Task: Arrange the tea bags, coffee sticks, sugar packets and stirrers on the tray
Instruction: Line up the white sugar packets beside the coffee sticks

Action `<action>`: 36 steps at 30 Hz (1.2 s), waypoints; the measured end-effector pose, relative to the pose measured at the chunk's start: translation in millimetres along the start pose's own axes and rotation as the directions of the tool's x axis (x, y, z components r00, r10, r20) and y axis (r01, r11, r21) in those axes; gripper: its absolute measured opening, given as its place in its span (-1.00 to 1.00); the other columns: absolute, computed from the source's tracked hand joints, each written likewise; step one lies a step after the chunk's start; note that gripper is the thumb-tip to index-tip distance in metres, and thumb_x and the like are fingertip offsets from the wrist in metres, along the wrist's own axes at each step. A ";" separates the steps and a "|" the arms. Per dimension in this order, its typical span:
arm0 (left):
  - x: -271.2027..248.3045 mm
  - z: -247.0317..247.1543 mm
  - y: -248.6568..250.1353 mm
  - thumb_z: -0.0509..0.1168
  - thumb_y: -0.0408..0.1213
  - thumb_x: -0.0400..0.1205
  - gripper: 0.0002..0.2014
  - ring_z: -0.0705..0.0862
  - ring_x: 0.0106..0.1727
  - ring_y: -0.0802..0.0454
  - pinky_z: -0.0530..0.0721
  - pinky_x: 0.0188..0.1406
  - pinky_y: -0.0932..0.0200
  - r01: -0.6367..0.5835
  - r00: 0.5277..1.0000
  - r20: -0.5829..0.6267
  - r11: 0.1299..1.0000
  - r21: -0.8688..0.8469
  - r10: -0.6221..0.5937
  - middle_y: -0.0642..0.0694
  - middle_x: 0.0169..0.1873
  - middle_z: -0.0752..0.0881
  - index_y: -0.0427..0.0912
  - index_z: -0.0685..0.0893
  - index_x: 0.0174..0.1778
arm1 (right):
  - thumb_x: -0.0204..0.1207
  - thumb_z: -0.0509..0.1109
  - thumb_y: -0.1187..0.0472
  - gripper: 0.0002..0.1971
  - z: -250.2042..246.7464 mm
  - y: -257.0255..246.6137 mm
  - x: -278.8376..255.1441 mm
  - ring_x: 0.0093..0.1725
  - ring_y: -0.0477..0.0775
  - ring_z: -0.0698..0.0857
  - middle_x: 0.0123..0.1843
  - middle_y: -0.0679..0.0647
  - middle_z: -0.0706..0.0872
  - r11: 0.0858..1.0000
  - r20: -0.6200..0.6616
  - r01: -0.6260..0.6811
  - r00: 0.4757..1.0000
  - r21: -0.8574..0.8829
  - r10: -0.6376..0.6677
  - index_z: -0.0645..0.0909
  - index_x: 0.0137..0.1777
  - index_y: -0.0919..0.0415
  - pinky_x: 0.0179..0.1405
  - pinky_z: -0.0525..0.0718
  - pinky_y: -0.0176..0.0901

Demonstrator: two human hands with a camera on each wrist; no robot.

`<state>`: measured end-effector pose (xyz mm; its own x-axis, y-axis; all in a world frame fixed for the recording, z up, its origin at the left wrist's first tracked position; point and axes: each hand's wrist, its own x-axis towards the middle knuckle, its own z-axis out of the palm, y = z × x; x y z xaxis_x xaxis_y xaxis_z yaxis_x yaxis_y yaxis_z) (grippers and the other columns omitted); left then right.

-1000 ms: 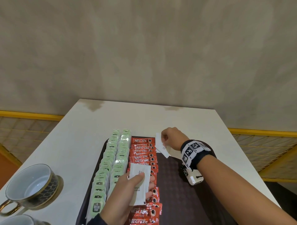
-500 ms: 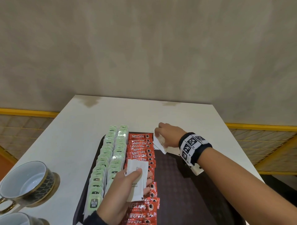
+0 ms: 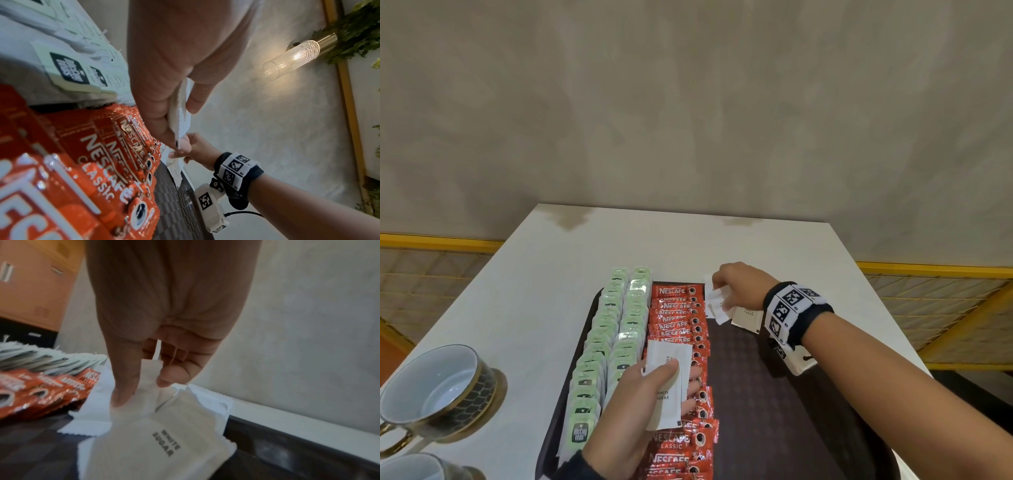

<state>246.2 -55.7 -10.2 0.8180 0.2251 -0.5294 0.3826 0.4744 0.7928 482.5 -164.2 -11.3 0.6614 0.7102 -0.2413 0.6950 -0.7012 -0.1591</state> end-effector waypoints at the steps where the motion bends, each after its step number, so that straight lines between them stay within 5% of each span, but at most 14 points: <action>1: 0.1 0.0 -0.1 0.25 -0.33 0.69 -0.81 0.83 -0.02 -0.18 0.75 0.04 -0.11 0.000 1.000 -0.002 1.000 0.002 0.000 -0.24 -0.08 0.84 -0.23 0.64 0.20 | 0.46 0.54 0.23 -0.66 -1.5 0.7 -0.3 0.12 0.13 0.60 0.19 0.11 0.66 0.999 -0.011 -0.014 1.000 0.040 0.014 0.63 0.22 0.22 -0.04 0.45 -0.14; 6: 0.8 1.4 -1.3 0.27 -0.33 0.68 -0.80 0.82 -0.02 -0.20 0.76 0.03 -0.11 0.008 1.000 -0.005 1.000 0.008 -0.008 -0.25 -0.09 0.84 -0.25 0.65 0.20 | 0.45 0.56 0.16 -0.66 0.8 -0.5 1.8 -0.03 0.08 0.59 0.14 0.11 0.70 0.995 -0.004 -0.055 0.998 0.080 0.055 0.65 0.19 0.18 -0.10 0.50 -0.10; 12: 1.4 0.6 -1.0 0.26 -0.35 0.68 -0.81 0.82 -0.02 -0.21 0.77 0.00 -0.09 0.019 1.000 -0.006 1.000 0.011 -0.019 -0.25 -0.09 0.84 -0.26 0.67 0.18 | 0.45 0.55 0.07 -0.54 8.2 3.6 4.9 0.12 0.16 0.67 0.21 0.11 0.70 0.992 -0.051 -0.116 0.992 0.050 0.118 0.62 0.32 0.15 -0.08 0.51 -0.11; 17: 1.8 -0.9 -1.3 0.25 -0.34 0.69 -0.81 0.82 -0.02 -0.19 0.77 0.00 -0.09 0.017 1.000 -0.010 1.000 0.023 -0.017 -0.25 -0.09 0.84 -0.25 0.67 0.17 | 0.43 0.57 0.03 -0.65 5.9 1.9 5.5 -0.14 0.08 0.55 -0.12 0.02 0.59 0.987 -0.034 -0.131 0.990 0.092 0.134 0.67 0.10 0.22 -0.22 0.42 -0.13; 21: 1.7 -2.7 -1.8 0.24 -0.34 0.70 -0.79 0.83 -0.03 -0.16 0.77 -0.01 -0.06 0.013 1.000 -0.009 1.000 0.022 -0.012 -0.24 -0.08 0.84 -0.26 0.66 0.21 | 0.39 0.61 0.09 -0.59 -1.7 2.6 7.3 -0.40 0.07 0.40 -0.43 0.05 0.42 0.972 0.013 -0.120 0.993 0.200 0.120 0.42 -0.42 0.19 -0.37 0.34 -0.14; 26: 1.3 -1.1 -2.1 0.24 -0.35 0.70 -0.82 0.83 -0.04 -0.15 0.76 0.02 -0.08 0.013 1.000 -0.012 1.000 0.014 -0.013 -0.24 -0.09 0.84 -0.25 0.67 0.17 | 0.37 0.63 0.13 -0.46 -3.1 -2.9 6.0 -0.48 0.04 0.23 -0.50 0.04 0.27 0.977 0.099 -0.071 0.994 0.199 0.053 0.25 -0.49 0.16 -0.43 0.24 -0.15; 30: 1.4 -0.3 -2.3 0.26 -0.34 0.69 -0.83 0.83 -0.04 -0.15 0.75 0.03 -0.09 0.025 1.000 -0.010 1.000 0.014 -0.024 -0.23 -0.09 0.85 -0.22 0.67 0.15 | 0.40 0.60 0.07 -0.55 5.5 -1.7 8.0 -0.45 0.02 0.41 -0.44 0.02 0.45 0.988 0.036 -0.132 0.991 0.084 0.130 0.36 -0.43 0.16 -0.44 0.33 -0.17; 33: 2.4 -1.7 -3.4 0.24 -0.35 0.70 -0.85 0.84 -0.05 -0.15 0.75 0.02 -0.09 0.022 1.000 -0.016 1.000 0.014 -0.022 -0.23 -0.10 0.85 -0.21 0.67 0.13 | 0.42 0.58 0.03 -0.69 5.6 -2.5 7.9 -0.18 0.12 0.64 -0.15 0.10 0.69 0.991 -0.020 -0.130 0.991 0.025 0.130 0.62 -0.12 0.25 -0.32 0.44 -0.15; 36: 2.7 -1.6 -3.8 0.24 -0.35 0.69 -0.84 0.83 -0.05 -0.16 0.75 0.02 -0.09 0.023 1.000 -0.020 1.000 0.015 -0.023 -0.24 -0.11 0.85 -0.23 0.68 0.13 | 0.40 0.58 -0.01 -0.60 6.9 -1.3 7.7 0.00 0.12 0.65 0.06 0.08 0.69 0.993 -0.059 -0.119 0.991 0.004 0.119 0.60 0.12 0.19 -0.17 0.48 -0.11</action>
<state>246.3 -55.6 -15.1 0.8003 0.2313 -0.5532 0.4076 0.4669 0.7848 484.7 -158.2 -19.6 0.7545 0.6245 -0.2020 0.6106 -0.7807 -0.1330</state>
